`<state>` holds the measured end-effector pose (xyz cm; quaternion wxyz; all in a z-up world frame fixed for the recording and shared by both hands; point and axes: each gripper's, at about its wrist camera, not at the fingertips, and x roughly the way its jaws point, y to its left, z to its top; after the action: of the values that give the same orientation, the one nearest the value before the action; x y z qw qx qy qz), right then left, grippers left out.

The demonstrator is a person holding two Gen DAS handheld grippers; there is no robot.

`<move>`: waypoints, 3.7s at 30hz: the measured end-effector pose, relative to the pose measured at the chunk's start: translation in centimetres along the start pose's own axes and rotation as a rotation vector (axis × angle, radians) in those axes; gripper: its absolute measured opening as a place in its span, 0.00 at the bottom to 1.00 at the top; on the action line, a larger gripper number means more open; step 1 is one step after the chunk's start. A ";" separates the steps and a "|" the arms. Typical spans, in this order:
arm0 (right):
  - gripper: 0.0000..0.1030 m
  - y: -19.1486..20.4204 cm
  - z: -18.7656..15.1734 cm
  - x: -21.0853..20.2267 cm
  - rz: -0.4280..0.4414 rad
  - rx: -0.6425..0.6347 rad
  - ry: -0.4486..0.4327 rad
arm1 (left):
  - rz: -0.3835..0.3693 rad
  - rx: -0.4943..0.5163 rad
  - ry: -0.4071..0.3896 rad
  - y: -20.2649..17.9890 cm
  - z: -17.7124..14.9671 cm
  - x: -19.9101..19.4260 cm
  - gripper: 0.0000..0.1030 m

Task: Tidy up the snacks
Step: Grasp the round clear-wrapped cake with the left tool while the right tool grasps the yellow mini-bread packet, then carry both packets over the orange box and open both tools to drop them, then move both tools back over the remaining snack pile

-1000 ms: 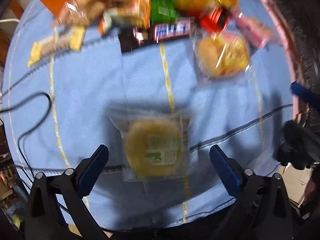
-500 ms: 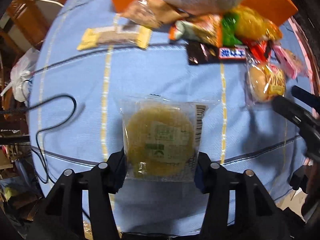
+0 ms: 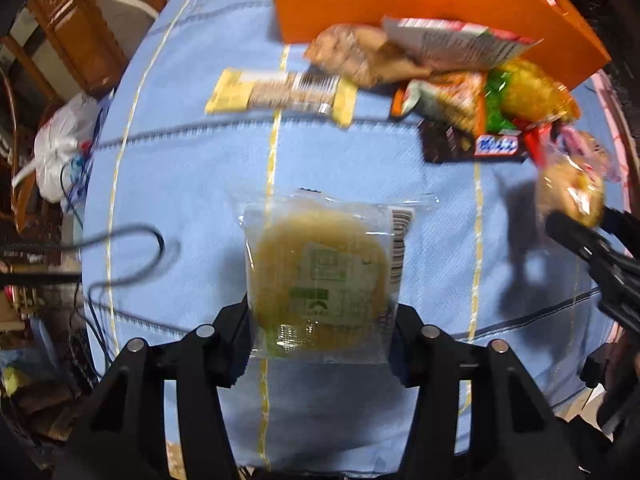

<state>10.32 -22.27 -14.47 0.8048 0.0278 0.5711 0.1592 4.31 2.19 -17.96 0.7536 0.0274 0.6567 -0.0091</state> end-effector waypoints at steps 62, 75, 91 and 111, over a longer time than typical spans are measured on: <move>0.93 -3.4 13.0 -4.9 -0.016 0.223 -0.253 | 0.041 0.142 -0.337 -4.1 18.6 -8.0 0.96; 0.95 -1.6 8.0 -7.6 -0.032 0.190 -0.276 | 0.037 0.140 -0.325 -3.4 13.4 -9.8 0.96; 0.96 -0.3 1.9 -4.2 -0.051 0.113 -0.121 | 0.061 0.082 -0.187 0.9 8.3 -5.3 0.96; 0.96 -3.2 1.8 -1.1 -0.073 0.253 0.004 | 0.057 0.028 -0.021 5.0 9.6 1.7 0.96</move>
<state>12.43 -25.37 -13.58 0.7989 0.1081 0.5890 0.0562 14.26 6.74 -18.22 0.7598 0.0564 0.6477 0.0028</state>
